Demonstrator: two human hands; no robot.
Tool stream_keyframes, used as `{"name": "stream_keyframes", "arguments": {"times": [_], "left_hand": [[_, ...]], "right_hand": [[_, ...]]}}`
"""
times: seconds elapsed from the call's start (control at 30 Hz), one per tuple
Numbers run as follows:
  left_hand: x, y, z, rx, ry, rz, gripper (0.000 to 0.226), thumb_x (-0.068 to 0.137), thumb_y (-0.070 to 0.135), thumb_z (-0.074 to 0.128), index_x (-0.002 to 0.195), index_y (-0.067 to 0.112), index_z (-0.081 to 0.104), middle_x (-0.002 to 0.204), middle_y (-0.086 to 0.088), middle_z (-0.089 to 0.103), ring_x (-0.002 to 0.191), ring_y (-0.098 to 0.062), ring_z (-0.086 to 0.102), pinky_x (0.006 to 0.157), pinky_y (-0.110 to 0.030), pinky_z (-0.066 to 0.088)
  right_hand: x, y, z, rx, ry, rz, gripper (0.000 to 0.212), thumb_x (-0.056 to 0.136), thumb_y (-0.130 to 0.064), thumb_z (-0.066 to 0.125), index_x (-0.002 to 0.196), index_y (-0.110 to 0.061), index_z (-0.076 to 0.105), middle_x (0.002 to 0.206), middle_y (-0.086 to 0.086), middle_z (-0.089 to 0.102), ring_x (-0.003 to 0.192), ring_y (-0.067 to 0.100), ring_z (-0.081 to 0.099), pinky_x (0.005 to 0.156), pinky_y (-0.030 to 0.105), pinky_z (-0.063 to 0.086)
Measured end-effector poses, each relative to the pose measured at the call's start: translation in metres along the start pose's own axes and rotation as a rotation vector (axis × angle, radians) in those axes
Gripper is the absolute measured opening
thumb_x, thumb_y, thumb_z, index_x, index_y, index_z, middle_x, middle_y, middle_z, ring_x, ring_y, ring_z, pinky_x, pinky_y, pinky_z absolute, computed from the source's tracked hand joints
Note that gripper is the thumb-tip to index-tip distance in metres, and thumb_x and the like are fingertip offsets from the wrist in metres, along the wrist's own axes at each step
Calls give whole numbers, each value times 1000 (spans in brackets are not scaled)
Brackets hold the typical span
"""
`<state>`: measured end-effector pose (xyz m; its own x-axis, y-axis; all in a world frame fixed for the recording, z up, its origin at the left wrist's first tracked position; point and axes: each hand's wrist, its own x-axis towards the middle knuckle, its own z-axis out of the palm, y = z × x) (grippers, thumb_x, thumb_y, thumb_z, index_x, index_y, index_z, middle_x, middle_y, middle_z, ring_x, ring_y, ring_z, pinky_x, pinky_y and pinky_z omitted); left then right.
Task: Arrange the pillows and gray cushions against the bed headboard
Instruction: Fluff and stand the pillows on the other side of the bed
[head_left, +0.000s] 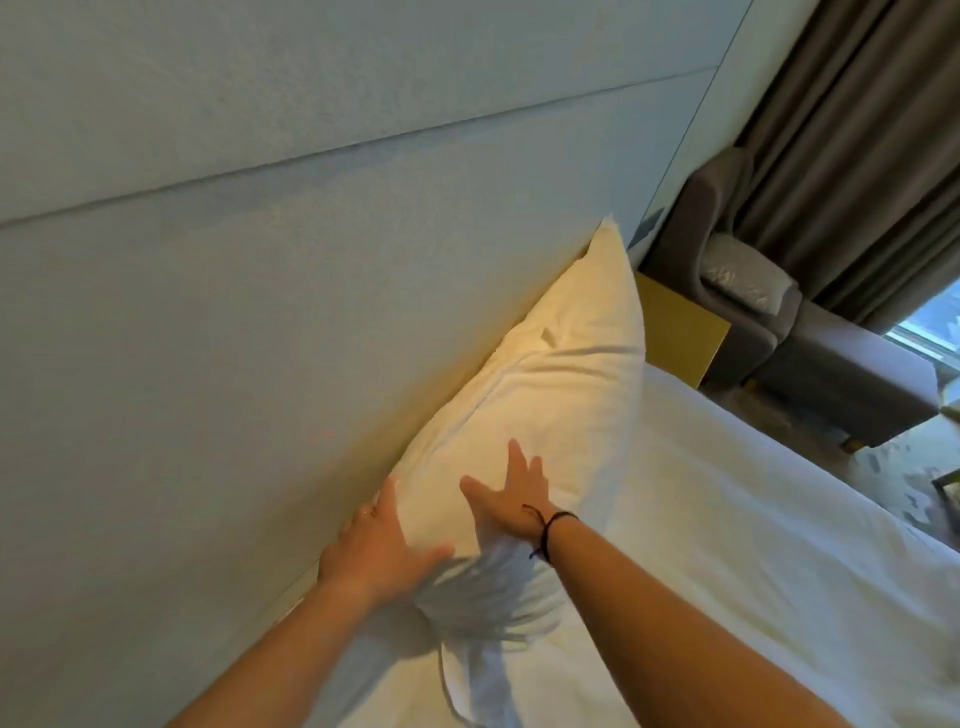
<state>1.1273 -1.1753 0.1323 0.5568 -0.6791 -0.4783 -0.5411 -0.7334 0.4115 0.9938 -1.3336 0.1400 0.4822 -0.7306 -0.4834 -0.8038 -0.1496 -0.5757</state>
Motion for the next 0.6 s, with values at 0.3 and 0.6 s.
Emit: {"name": "stream_keyframes", "arguments": {"times": [0.3, 0.6], "left_hand": [[12, -14, -20, -23, 175, 165, 38, 80, 62, 50, 98, 29, 57, 97, 2, 71, 86, -28, 67, 68, -34, 53], [14, 8, -96, 235, 552, 273, 21, 92, 37, 48, 92, 21, 62, 88, -7, 71, 76, -33, 66, 55, -30, 34]], "right_hand": [[-17, 33, 35, 97, 80, -5, 108, 69, -82, 55, 154, -38, 4, 165, -1, -8, 151, 18, -7, 120, 44, 12], [-12, -10, 20, 180, 67, -58, 107, 71, -77, 60, 153, -43, 0, 164, -2, -9, 151, 18, -5, 118, 43, 16]]}}
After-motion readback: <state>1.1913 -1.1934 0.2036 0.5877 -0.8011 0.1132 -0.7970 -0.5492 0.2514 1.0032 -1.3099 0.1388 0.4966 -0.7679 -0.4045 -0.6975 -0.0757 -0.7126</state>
